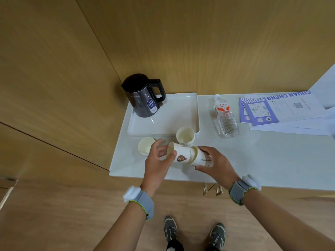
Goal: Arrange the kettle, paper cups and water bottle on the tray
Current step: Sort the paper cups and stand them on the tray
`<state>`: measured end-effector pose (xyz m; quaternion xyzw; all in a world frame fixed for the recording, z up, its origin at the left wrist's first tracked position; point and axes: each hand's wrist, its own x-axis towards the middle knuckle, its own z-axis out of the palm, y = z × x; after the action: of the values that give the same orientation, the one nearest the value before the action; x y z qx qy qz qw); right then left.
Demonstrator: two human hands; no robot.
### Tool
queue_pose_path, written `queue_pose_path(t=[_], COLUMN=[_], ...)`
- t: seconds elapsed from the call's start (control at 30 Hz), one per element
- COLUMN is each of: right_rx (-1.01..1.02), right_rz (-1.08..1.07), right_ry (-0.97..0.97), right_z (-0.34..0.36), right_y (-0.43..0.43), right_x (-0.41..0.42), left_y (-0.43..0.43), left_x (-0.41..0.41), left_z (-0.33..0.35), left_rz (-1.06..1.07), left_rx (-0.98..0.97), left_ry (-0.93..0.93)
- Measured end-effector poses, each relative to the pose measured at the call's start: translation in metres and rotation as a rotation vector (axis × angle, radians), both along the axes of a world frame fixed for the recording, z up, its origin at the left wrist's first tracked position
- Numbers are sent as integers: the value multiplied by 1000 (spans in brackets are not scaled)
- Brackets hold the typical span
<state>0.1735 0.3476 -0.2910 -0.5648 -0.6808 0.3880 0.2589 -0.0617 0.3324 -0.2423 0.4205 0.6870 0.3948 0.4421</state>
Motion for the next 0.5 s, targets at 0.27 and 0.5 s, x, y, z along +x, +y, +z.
queue_pose_path(t=[0.27,0.5], right_rx=[-137,-189], right_rz=[-216,-234], right_ry=[132,149], right_z=[-9,-21], right_y=[-1,-3], right_x=[10,7], left_y=[18,25], left_x=[-41,-68], left_z=[31,36], left_rz=[250,288], left_rx=[193,207], left_ry=[60,179])
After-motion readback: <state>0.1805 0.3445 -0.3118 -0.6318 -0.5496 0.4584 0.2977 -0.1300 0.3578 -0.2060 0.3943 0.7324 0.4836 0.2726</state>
